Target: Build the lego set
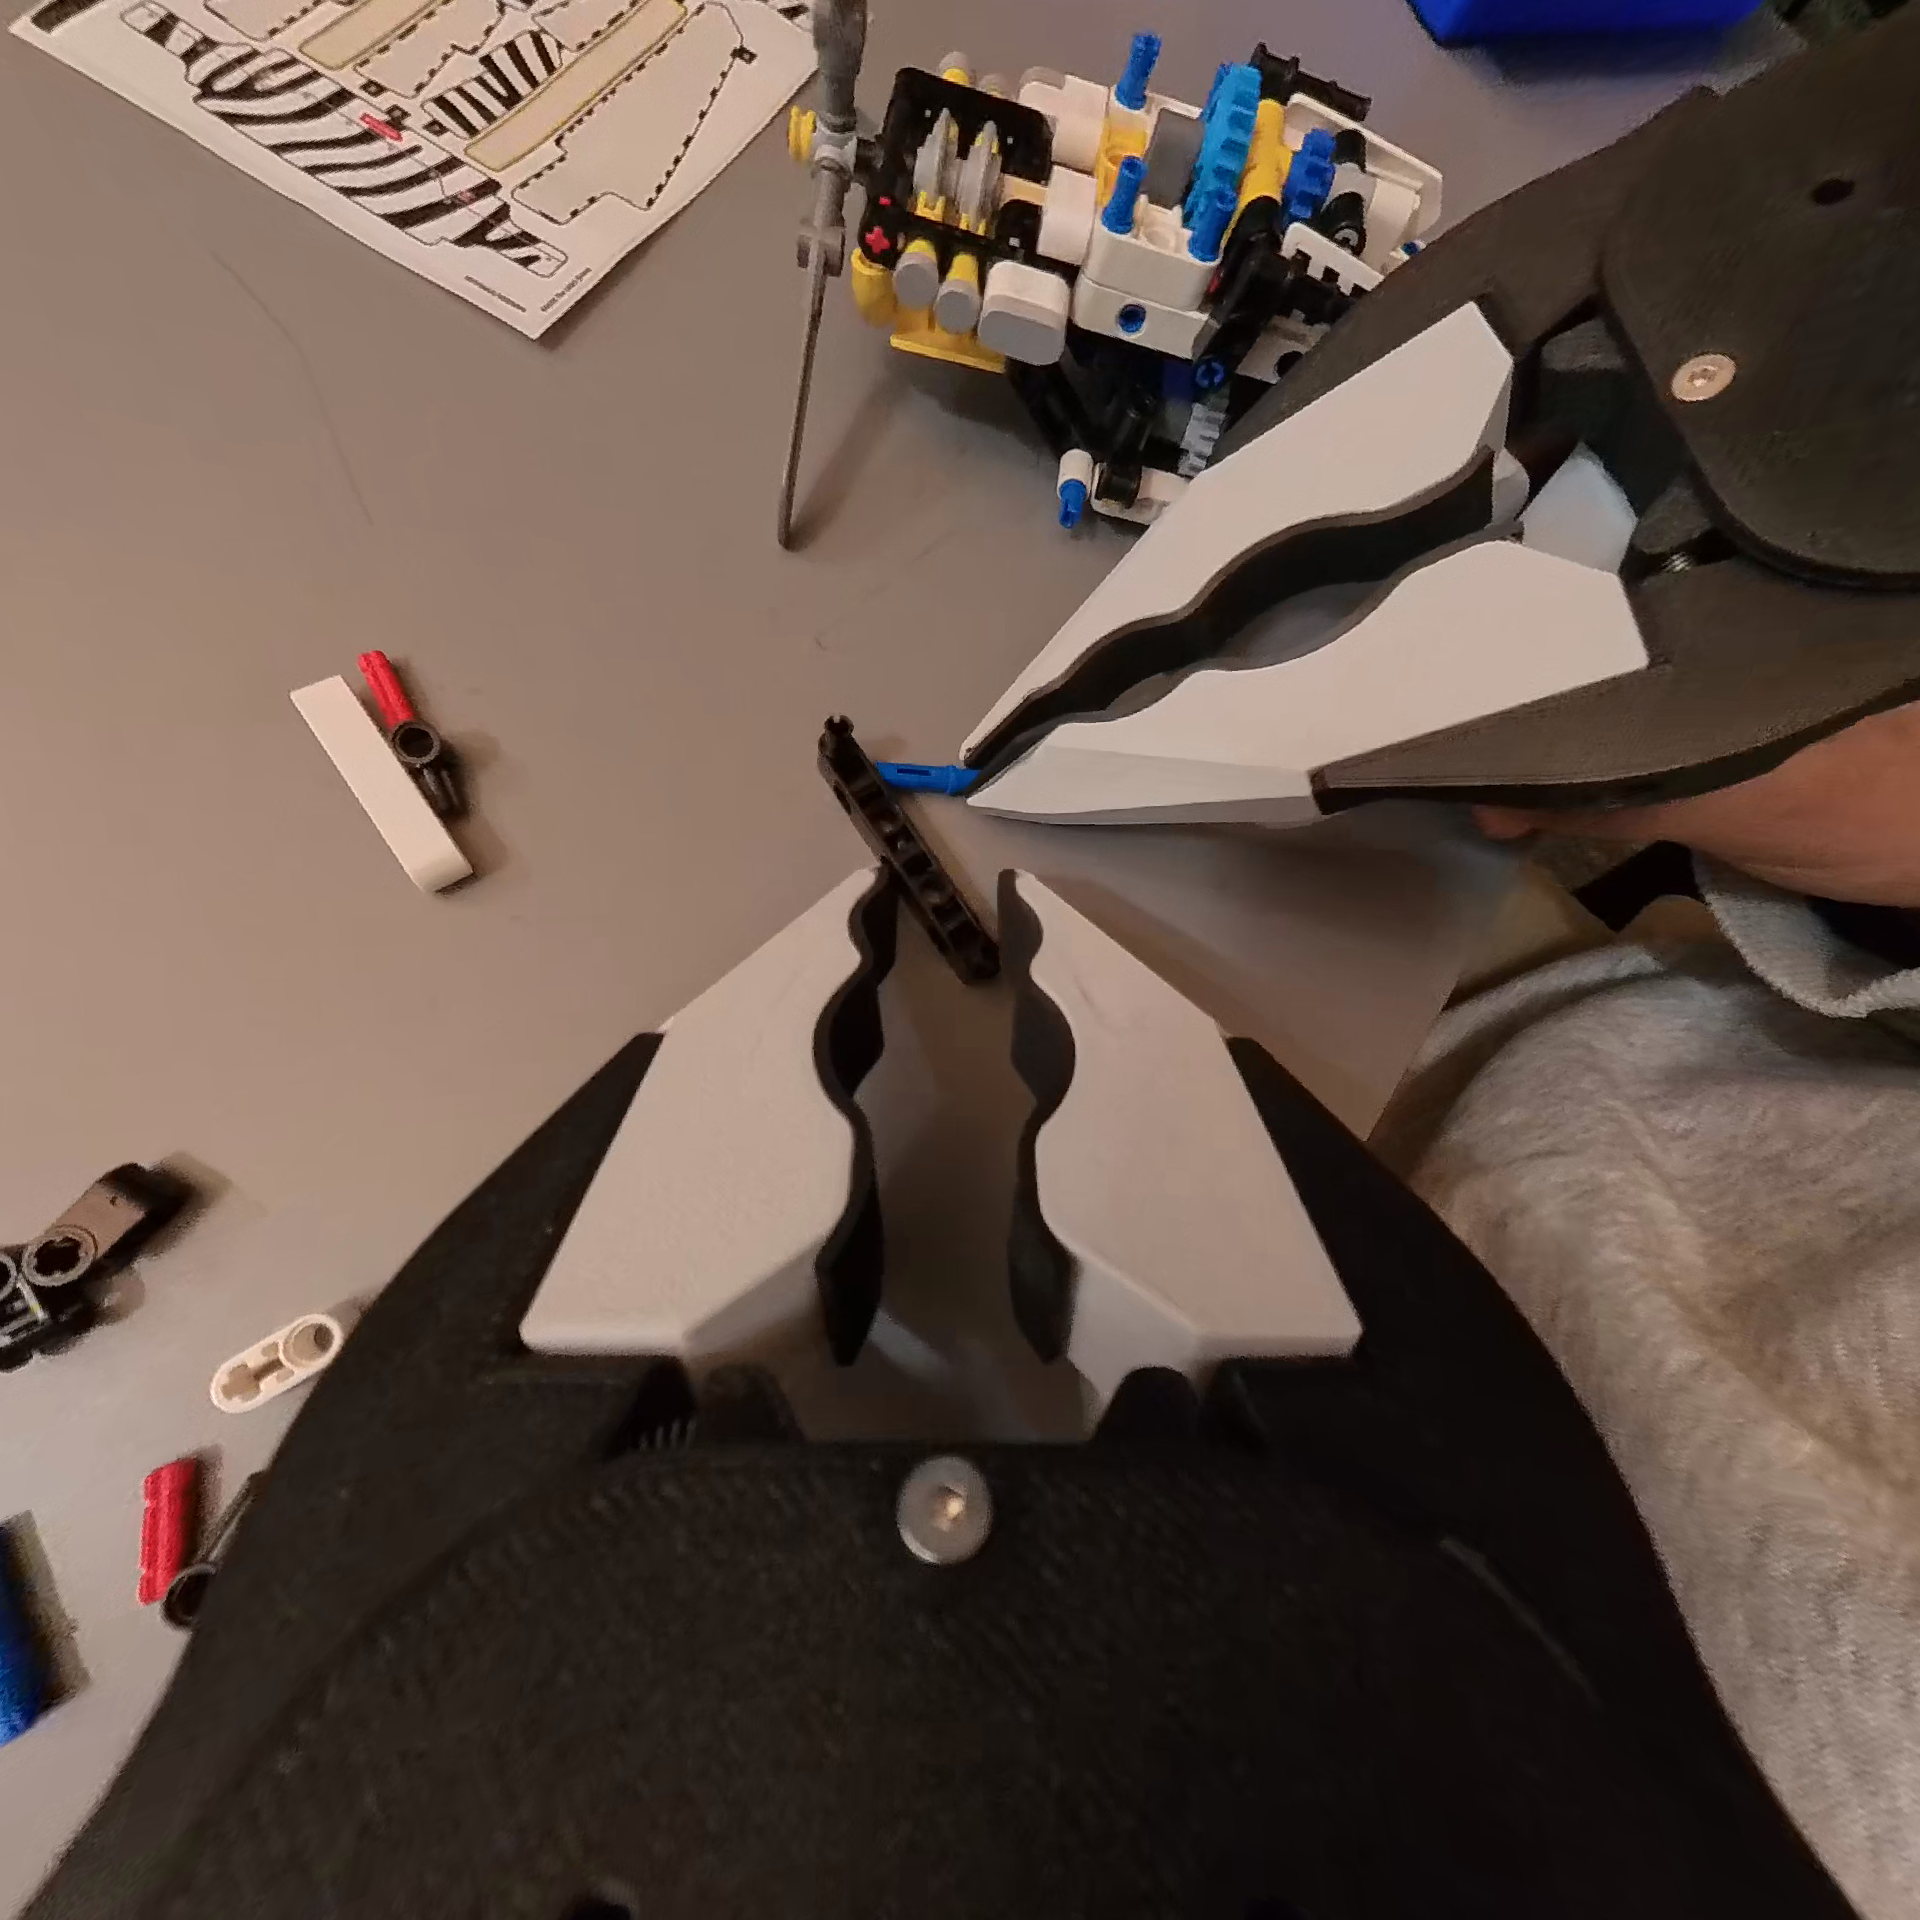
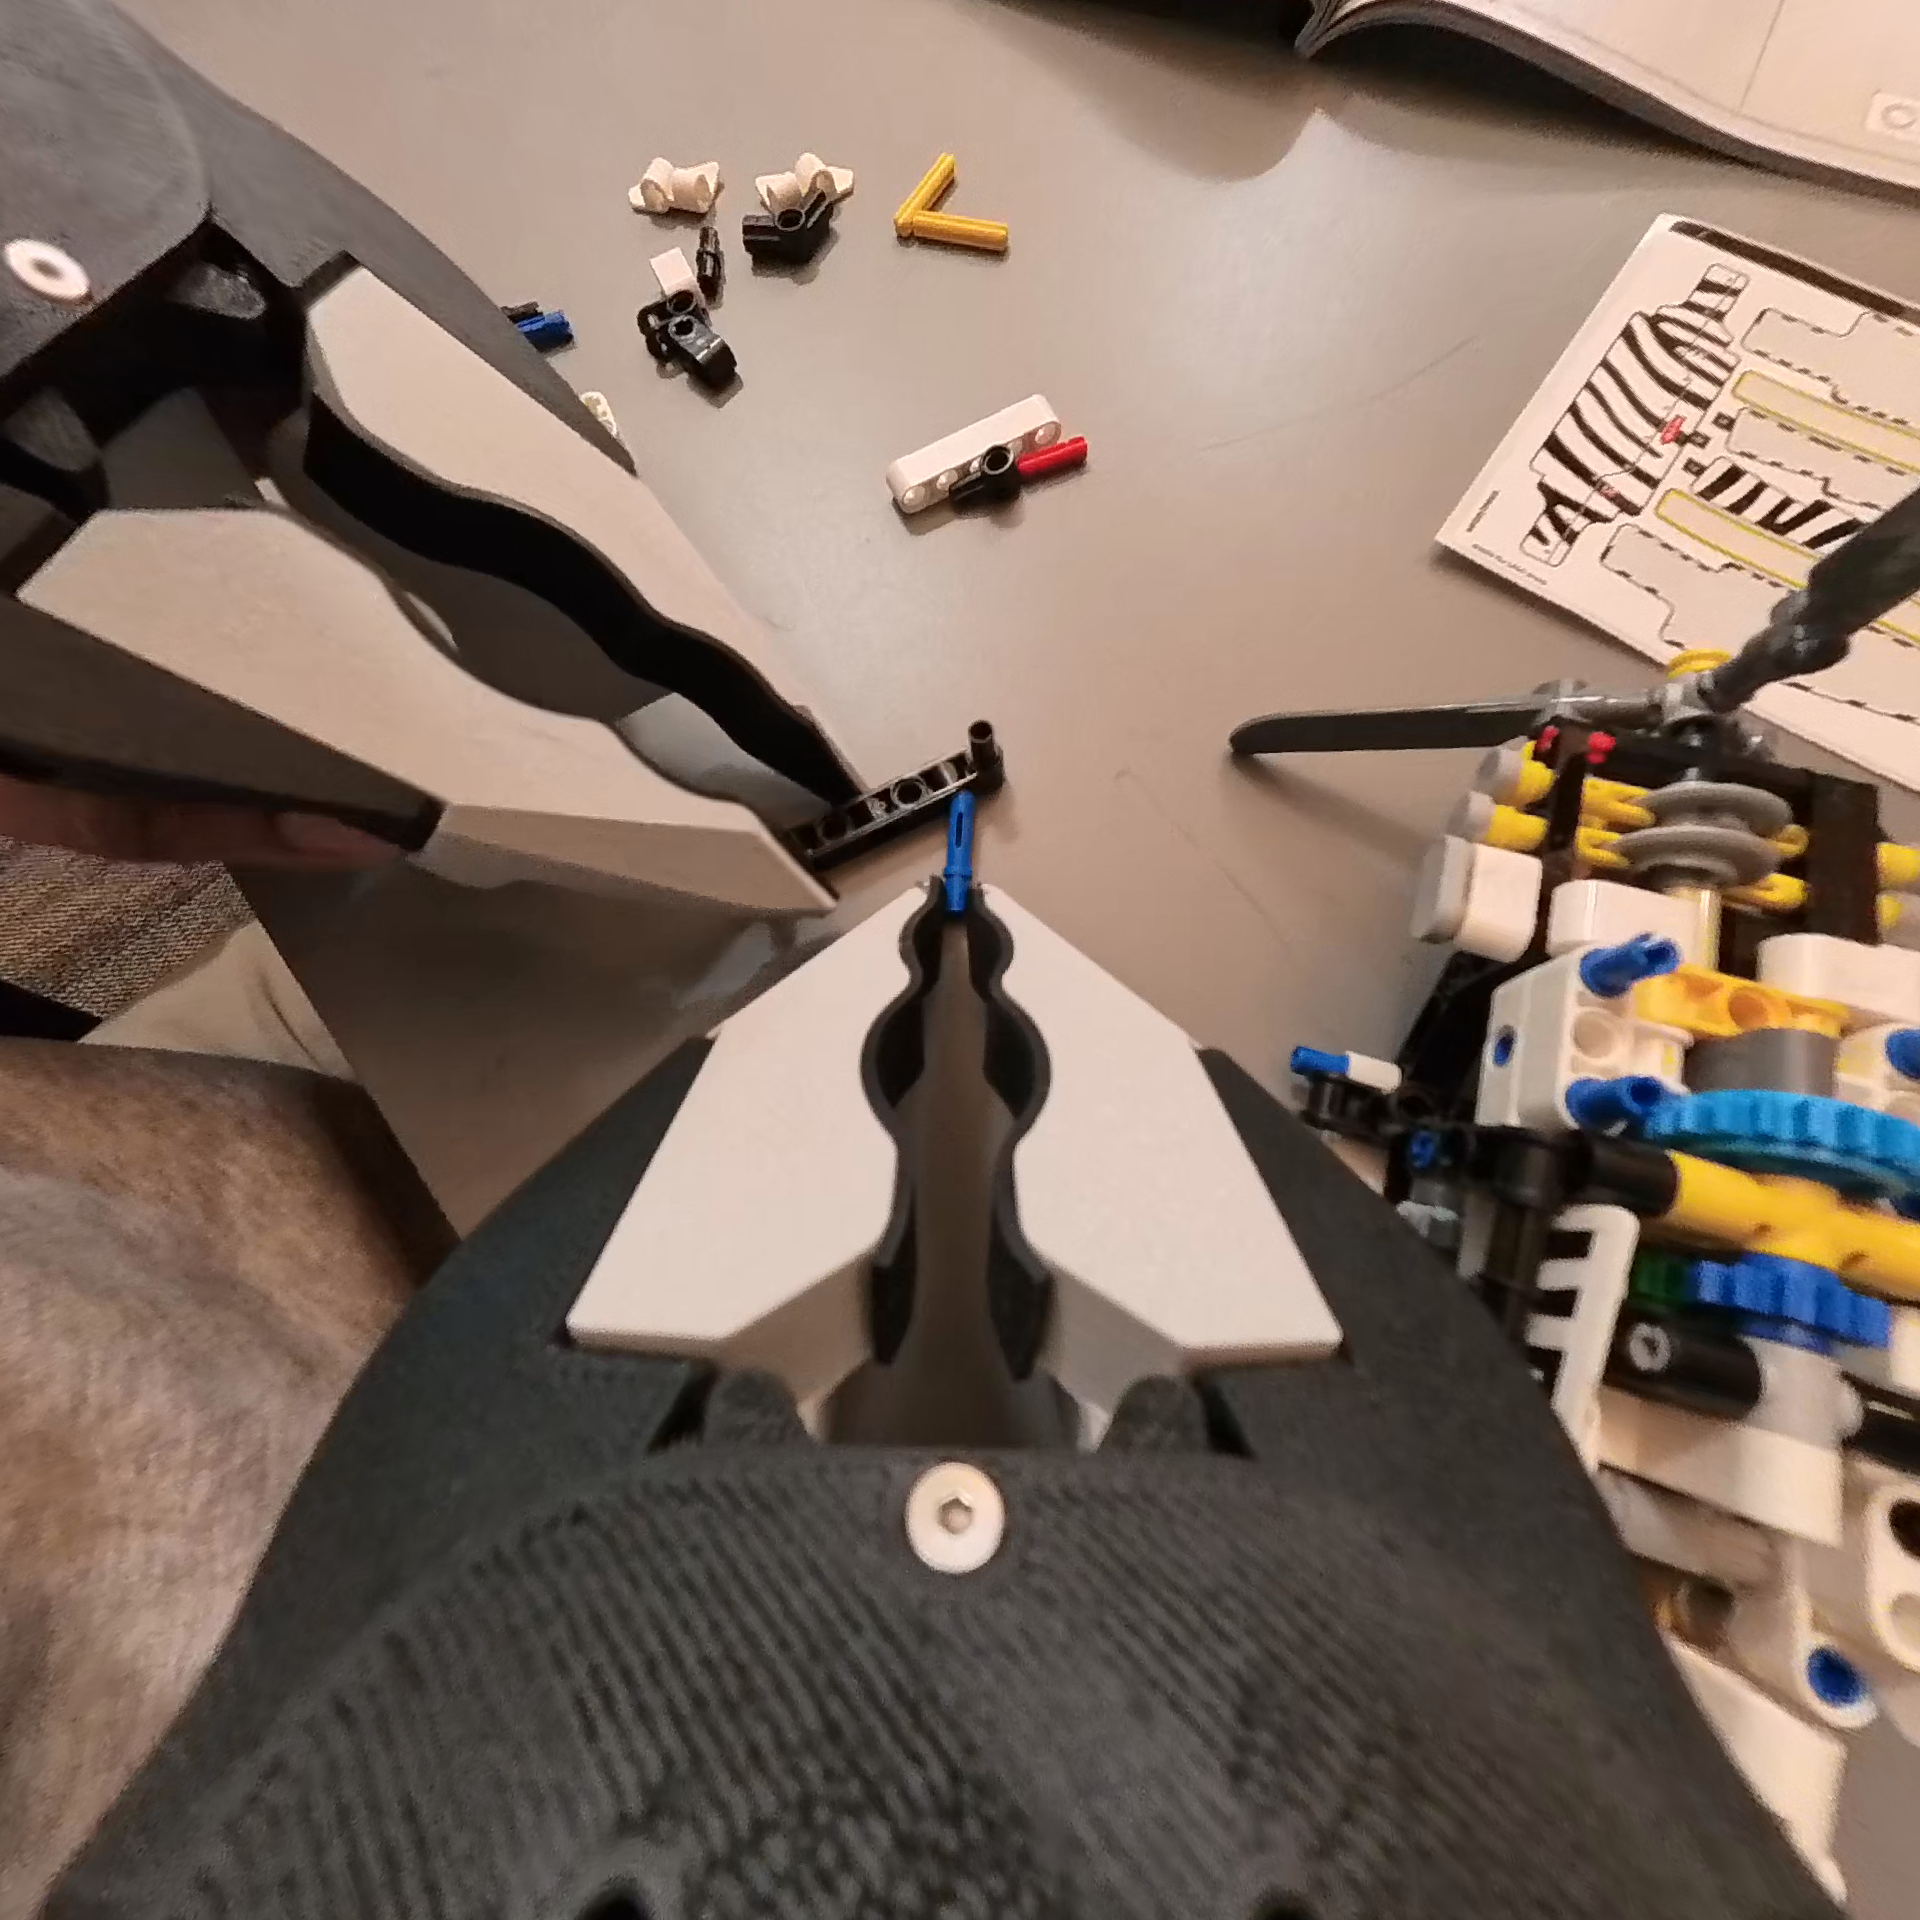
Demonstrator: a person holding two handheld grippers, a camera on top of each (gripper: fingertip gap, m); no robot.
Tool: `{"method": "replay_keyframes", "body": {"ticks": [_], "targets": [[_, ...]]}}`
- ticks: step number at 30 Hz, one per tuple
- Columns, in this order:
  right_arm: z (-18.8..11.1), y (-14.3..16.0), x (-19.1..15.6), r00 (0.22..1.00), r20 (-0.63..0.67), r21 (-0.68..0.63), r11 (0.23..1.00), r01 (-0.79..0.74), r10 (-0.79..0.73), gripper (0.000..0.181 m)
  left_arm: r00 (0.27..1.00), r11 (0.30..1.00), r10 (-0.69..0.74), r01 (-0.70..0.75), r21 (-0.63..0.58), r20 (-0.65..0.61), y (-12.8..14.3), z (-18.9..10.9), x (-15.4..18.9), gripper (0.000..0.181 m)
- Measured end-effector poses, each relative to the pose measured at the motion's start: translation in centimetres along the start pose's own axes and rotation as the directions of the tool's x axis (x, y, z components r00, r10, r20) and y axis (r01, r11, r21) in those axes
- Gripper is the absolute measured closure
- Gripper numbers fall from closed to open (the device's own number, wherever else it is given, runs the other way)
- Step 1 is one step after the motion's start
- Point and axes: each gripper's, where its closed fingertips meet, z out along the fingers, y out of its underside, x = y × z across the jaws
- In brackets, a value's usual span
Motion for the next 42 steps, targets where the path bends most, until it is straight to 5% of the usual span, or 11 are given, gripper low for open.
{"method": "replay_keyframes", "body": {"ticks": [15, 22, 42], "targets": [[-0.3, 0.2, 0.3, 1.0, 0.003, 0.015, 1.0, -0.005, 0.005, 0.179, 0.981, 0.981, -0.171, 0.178, 0.079, -0.097, -0.7, -1.0, -0.8, 0.172], [-0.6, 0.4, 1.3, 0.992, -0.101, -0.013, 0.998, 0.069, -0.07, 0.179, 0.978, 0.989, -0.138, 0.145, 0.032, -0.158, -0.1, -0.8, 0.6, 0.173], [-0.9, 0.4, 1.4, 0.997, -0.065, 0.025, 0.999, 0.04, -0.039, 0.179, 0.969, 0.986, -0.163, 0.167, 0.004, -0.185, 0.3, -0.9, 0.6, 0.173]]}}
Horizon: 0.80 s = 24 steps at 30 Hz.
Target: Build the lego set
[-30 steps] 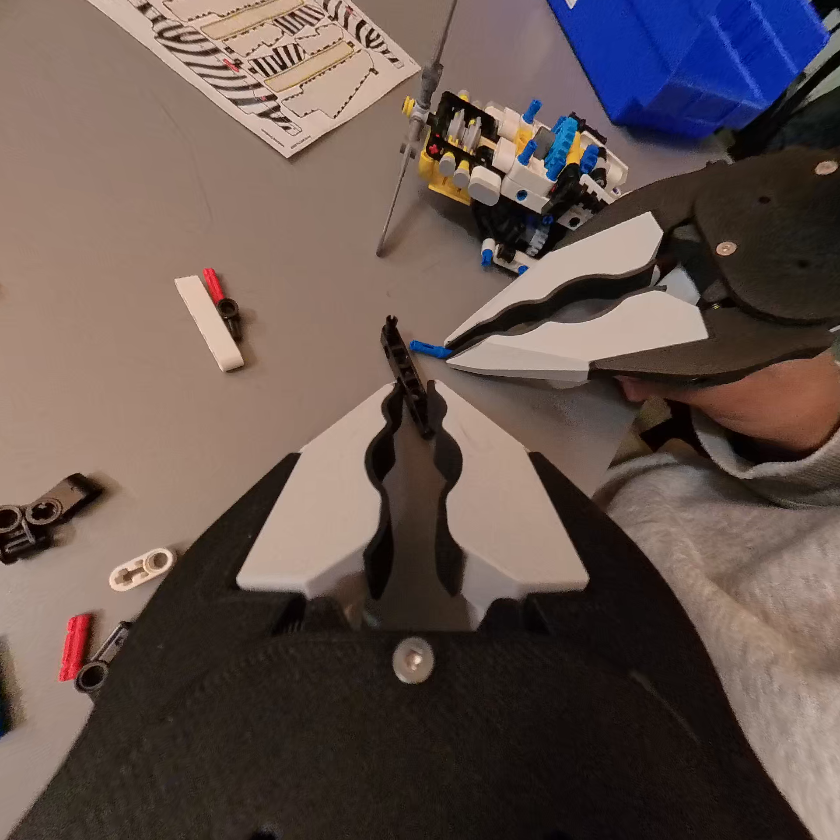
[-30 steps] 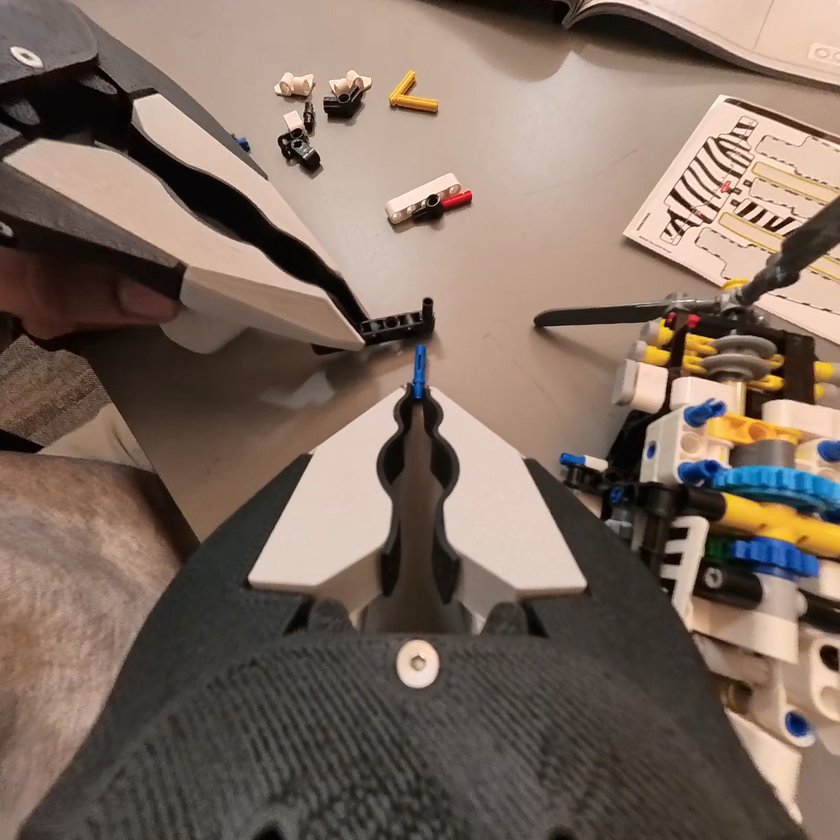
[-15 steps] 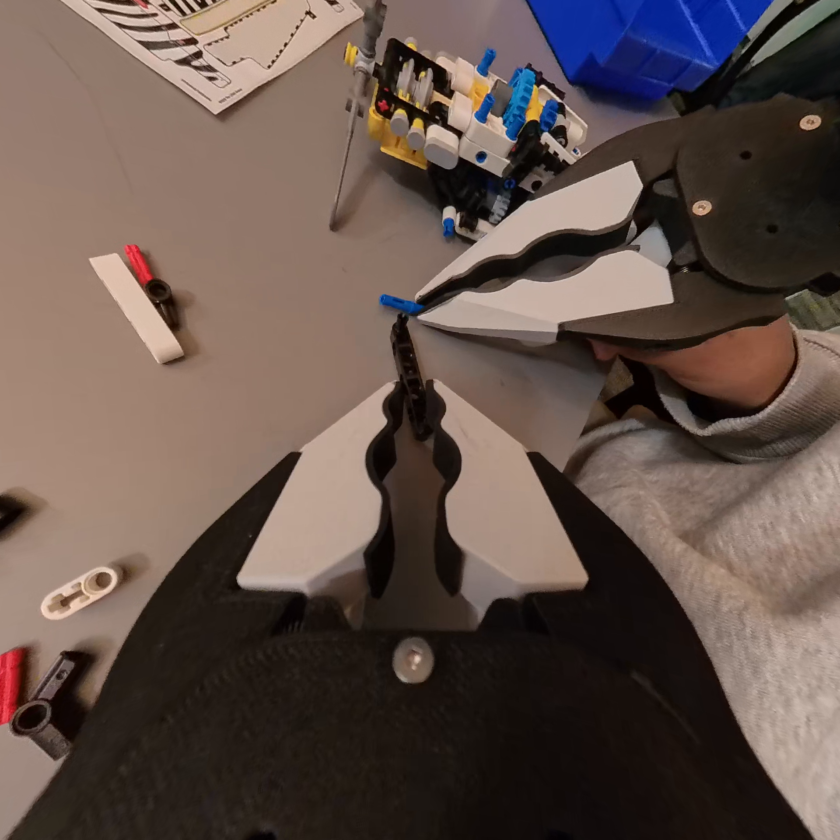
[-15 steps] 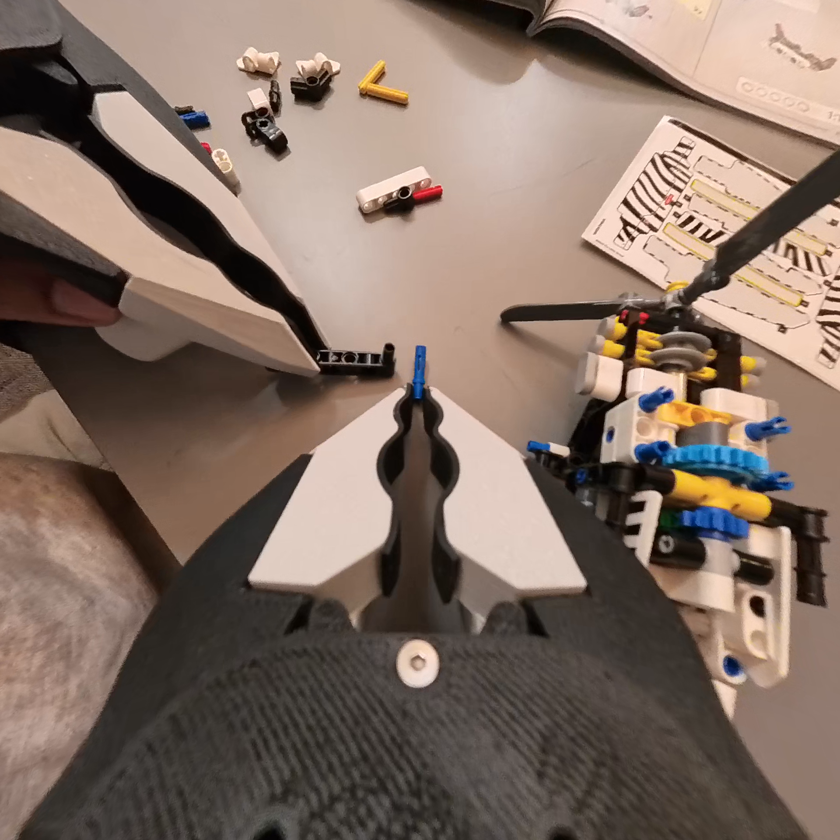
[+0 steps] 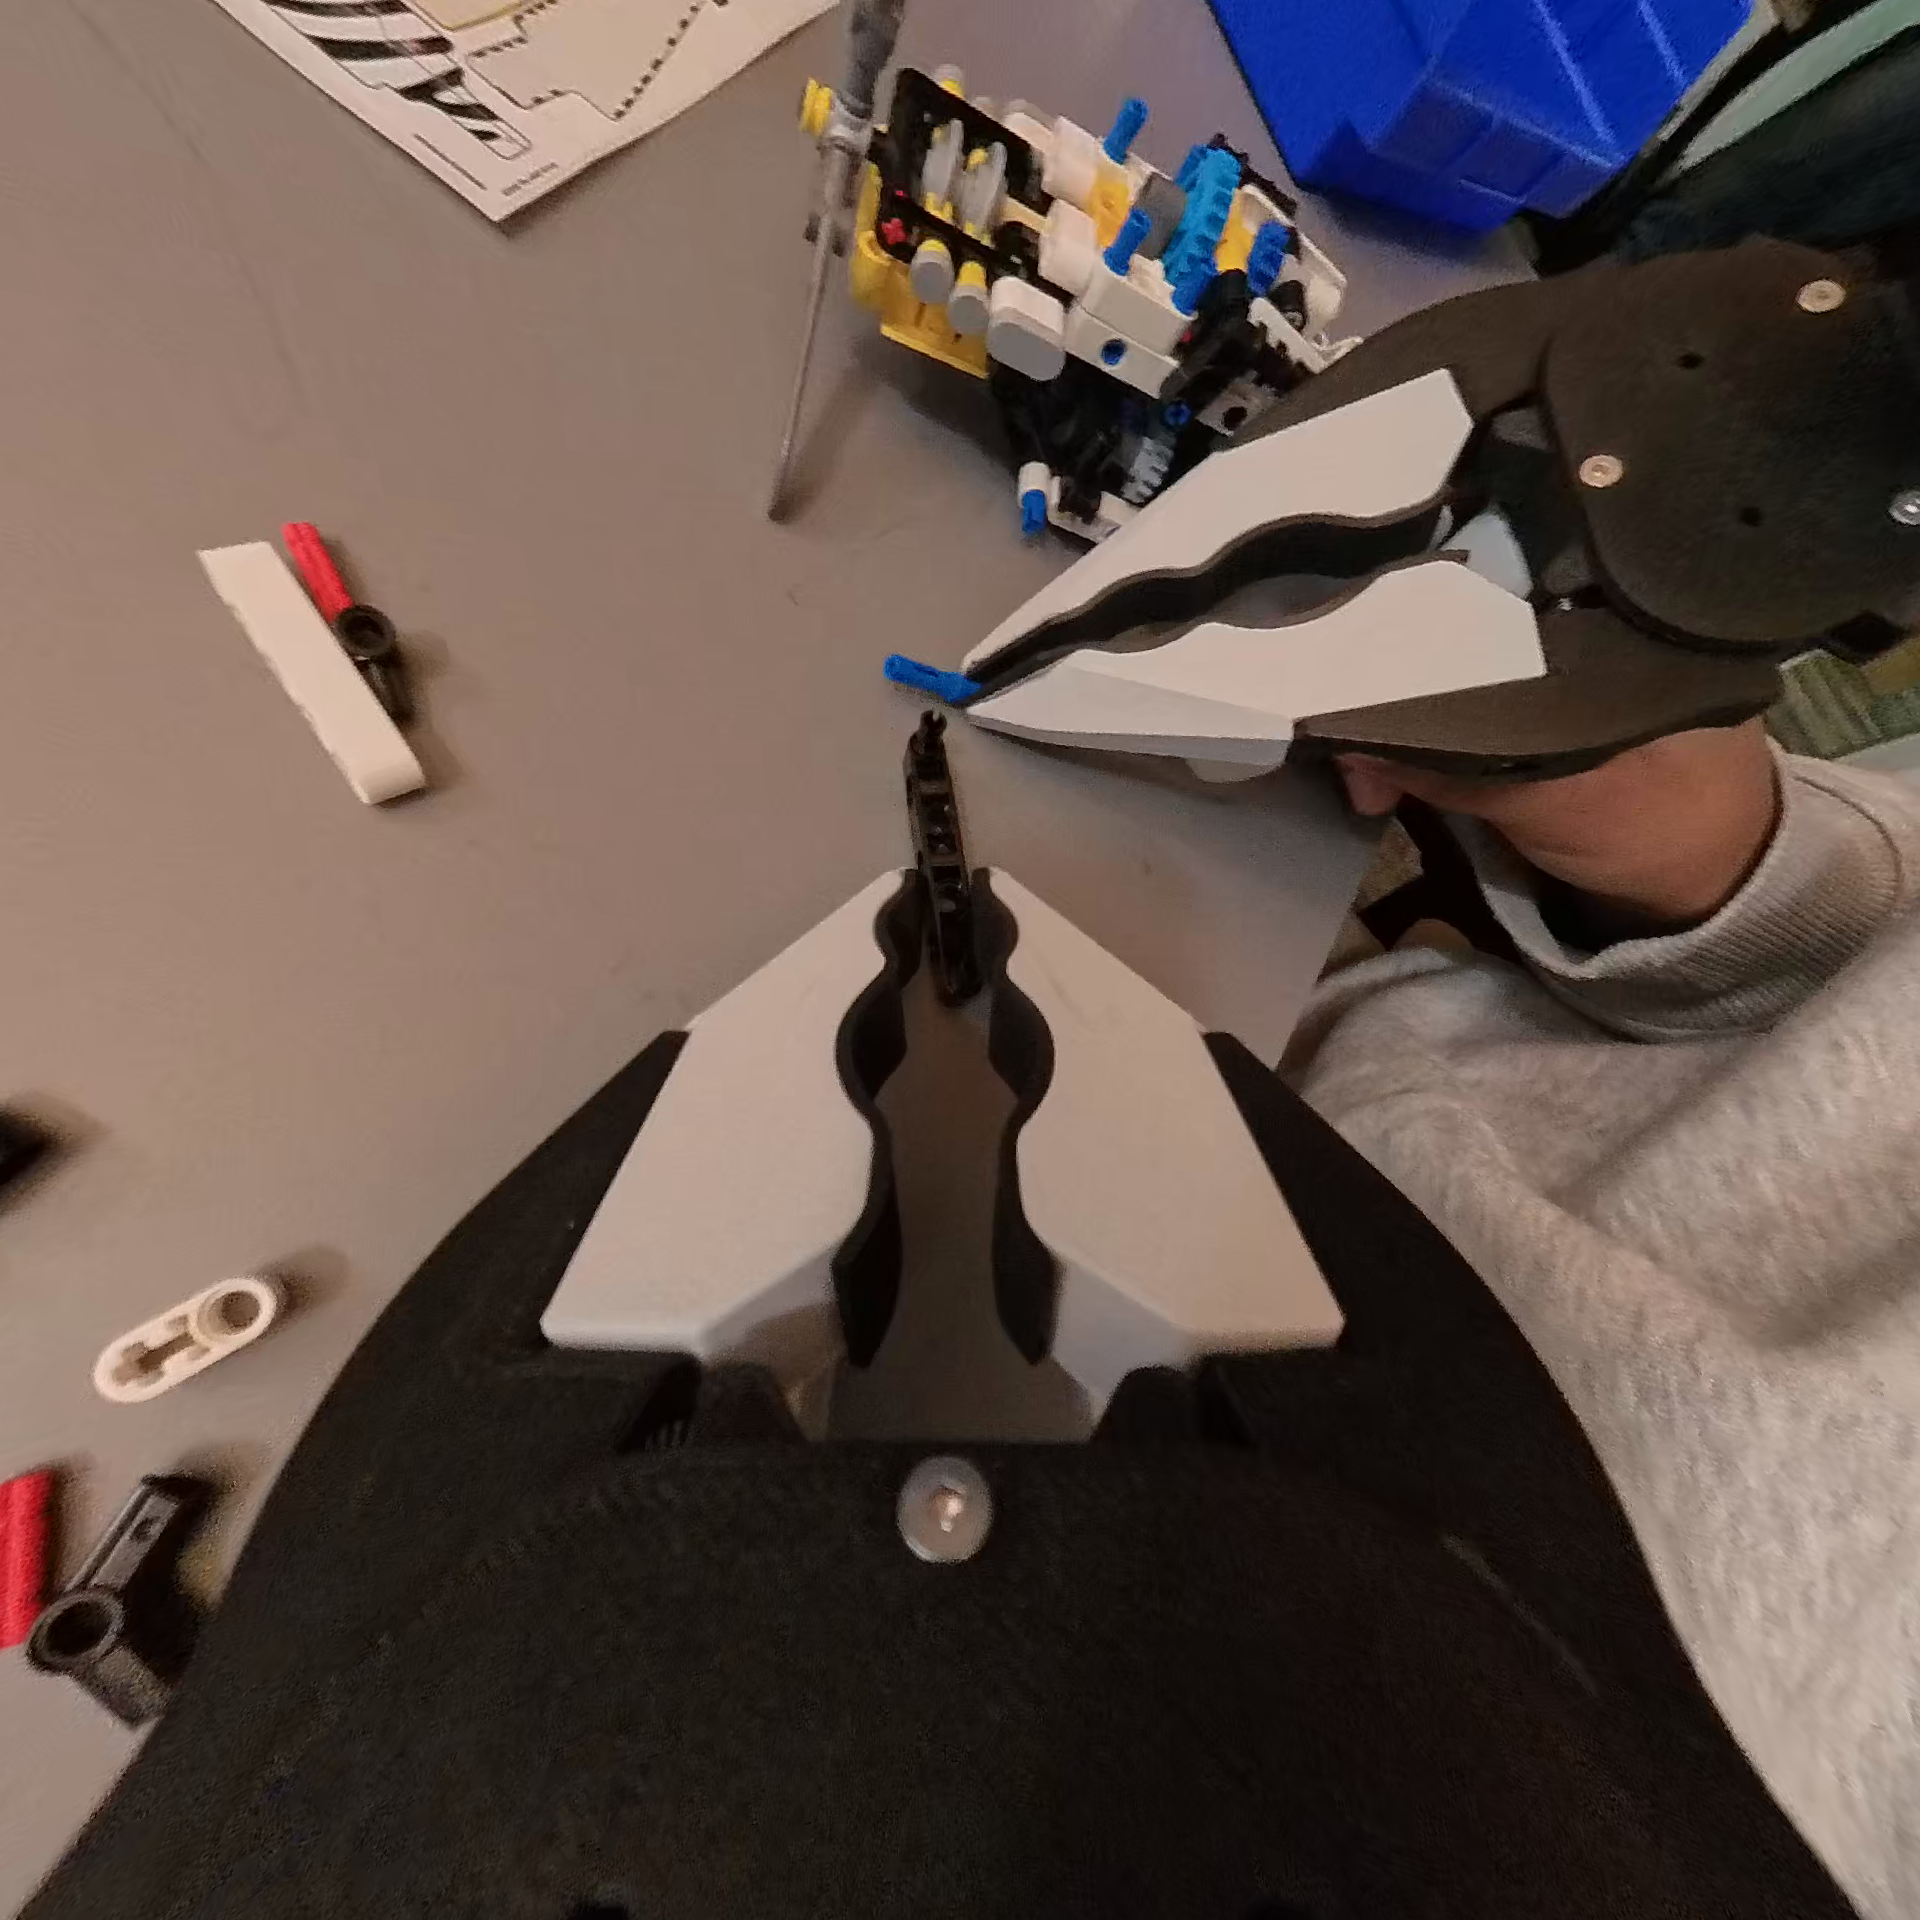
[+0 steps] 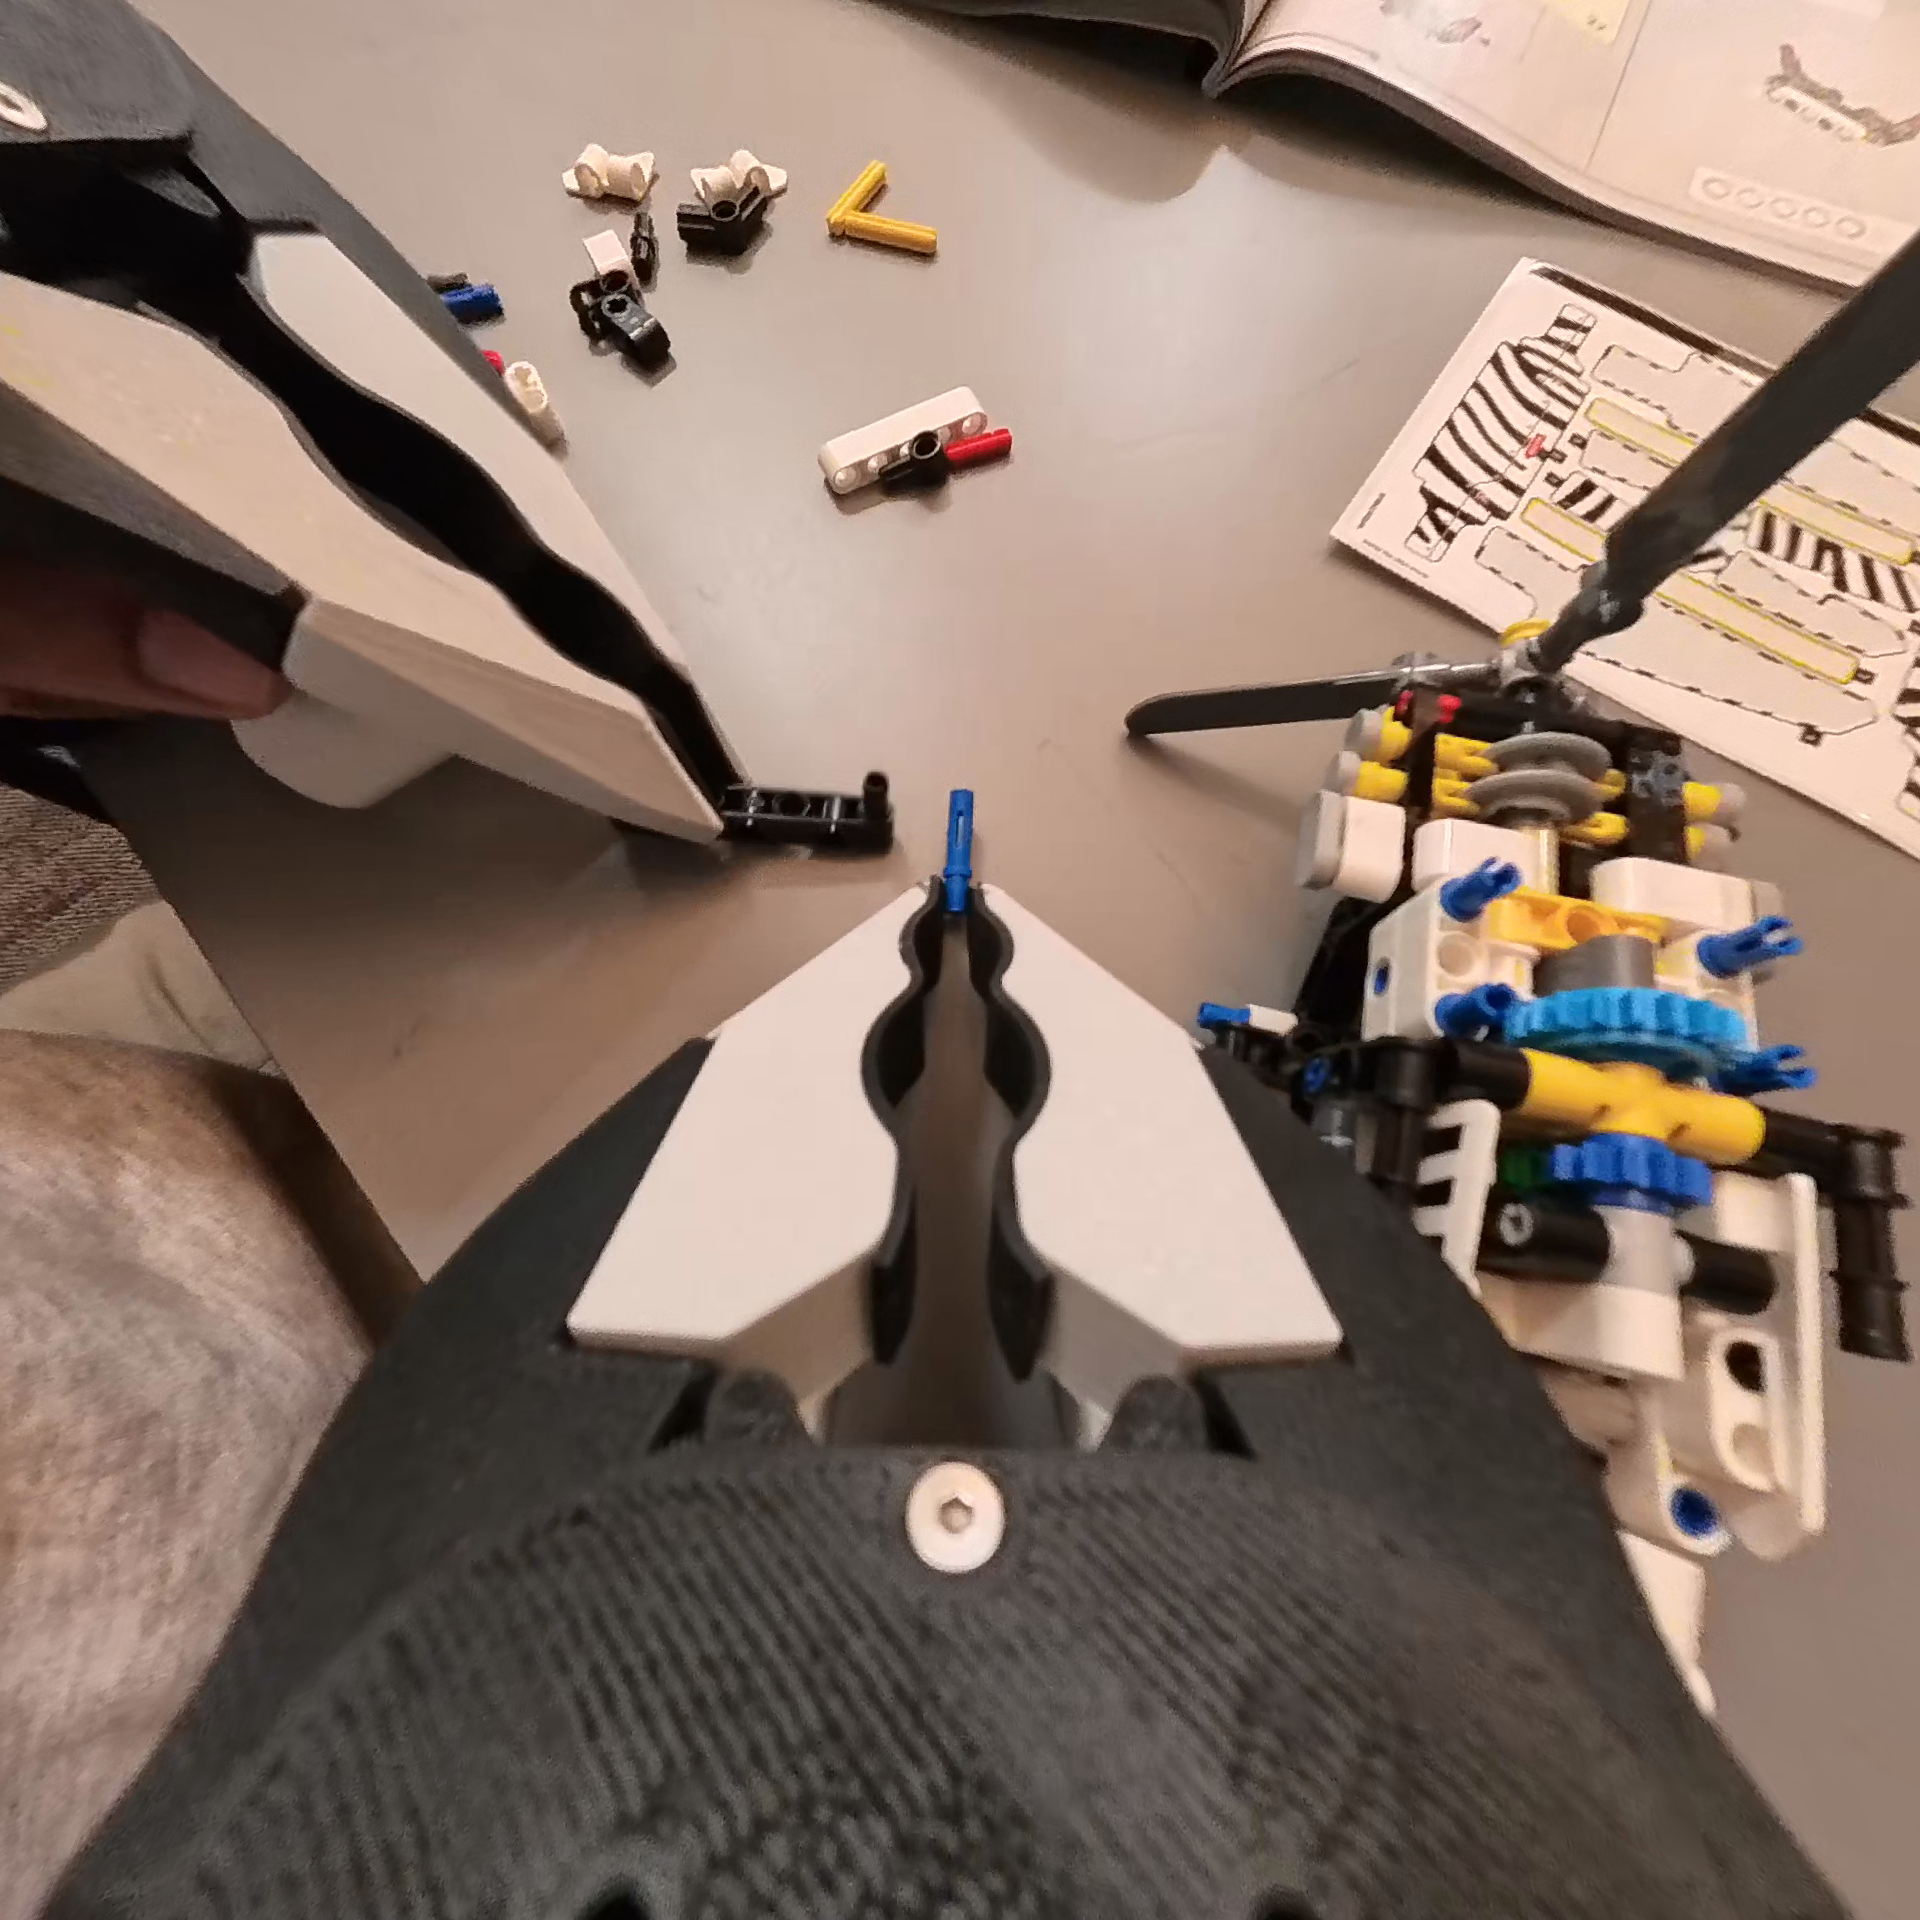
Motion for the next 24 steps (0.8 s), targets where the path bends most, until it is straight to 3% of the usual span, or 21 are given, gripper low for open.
{"method": "replay_keyframes", "body": {"ticks": [7, 13, 24], "targets": [[0.1, 0.1, 0.0, 1.0, 0.007, 0.0, 1.0, -0.005, 0.005, 0.179, 0.999, 1.0, 0.014, -0.015, -0.024, -0.044, 0.4, 0.2, 0.9, 0.173], [0.1, 0.1, -0.1, 1.0, 0.012, 0.002, 1.0, -0.007, 0.007, 0.179, 1.0, 1.0, -0.01, 0.01, -0.003, -0.013, 0.1, 0.0, 0.2, 0.164], [0.1, 0.1, -0.1, 1.0, 0.013, 0.001, 1.0, -0.011, 0.011, 0.179, 1.0, 1.0, 0.006, -0.006, 0.001, 0.011, 0.1, -0.2, 0.0, 0.164]]}}
